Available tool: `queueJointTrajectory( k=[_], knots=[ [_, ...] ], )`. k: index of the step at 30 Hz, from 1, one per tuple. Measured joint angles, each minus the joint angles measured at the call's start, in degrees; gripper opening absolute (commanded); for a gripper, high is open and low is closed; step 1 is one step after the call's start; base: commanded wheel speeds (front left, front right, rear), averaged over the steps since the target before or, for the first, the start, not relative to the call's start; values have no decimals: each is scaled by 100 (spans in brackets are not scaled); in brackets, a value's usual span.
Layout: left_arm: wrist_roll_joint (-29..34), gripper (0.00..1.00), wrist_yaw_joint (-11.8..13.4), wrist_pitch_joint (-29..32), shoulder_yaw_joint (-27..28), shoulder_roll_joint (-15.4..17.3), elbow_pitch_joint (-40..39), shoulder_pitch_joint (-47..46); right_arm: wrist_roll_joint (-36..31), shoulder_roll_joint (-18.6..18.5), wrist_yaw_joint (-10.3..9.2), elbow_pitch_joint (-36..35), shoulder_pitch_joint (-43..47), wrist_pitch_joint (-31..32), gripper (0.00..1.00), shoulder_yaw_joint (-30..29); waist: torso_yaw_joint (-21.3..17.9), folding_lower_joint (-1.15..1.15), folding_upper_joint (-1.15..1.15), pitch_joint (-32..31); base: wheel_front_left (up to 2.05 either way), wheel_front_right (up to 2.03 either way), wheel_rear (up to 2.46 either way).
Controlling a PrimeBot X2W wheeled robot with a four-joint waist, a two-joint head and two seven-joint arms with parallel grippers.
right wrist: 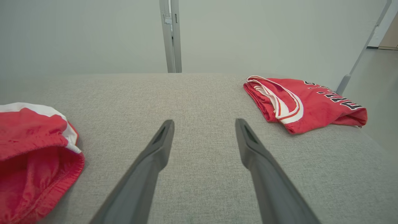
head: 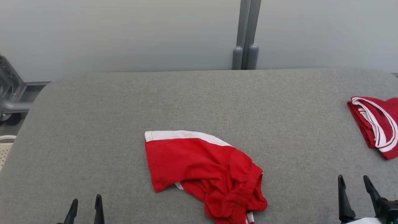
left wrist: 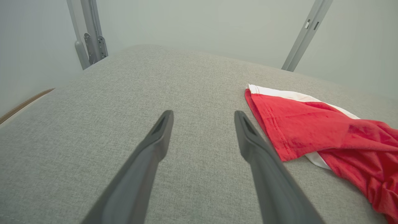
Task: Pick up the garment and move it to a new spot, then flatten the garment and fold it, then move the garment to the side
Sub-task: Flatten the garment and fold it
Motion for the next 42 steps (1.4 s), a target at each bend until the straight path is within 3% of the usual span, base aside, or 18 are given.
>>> queueJointTrajectory(
  k=[26, 32, 33, 36, 42],
  knots=[
    [79, 100, -74, 0, -129, 110, 180, -27, 3, 1, 0, 56, -22, 0, 100, 156, 80, 0, 0, -89, 0, 0, 0],
    [69, 100, -74, 0, -334, 179, 167, -190, 787, -5, -1, 314, -105, 0, 100, 745, 113, 0, 0, -36, 0, 0, 0],
    [-30, 100, -74, 2, -517, 276, 227, -360, 1168, 3, -3, 466, -173, 122, 100, 1151, 120, 0, 0, 8, 0, 0, 0],
    [-227, 100, -83, 201, -715, 397, 249, -720, 1825, 18, -3, 294, -399, 758, 100, 1599, 127, 0, 0, 119, 0, 0, 0],
    [-1122, 100, -90, 1751, -895, 638, 60, -1929, 3695, 5, -7, -745, -908, 2899, 100, 1591, 115, 0, 0, 575, 0, 0, 0]
  ],
)
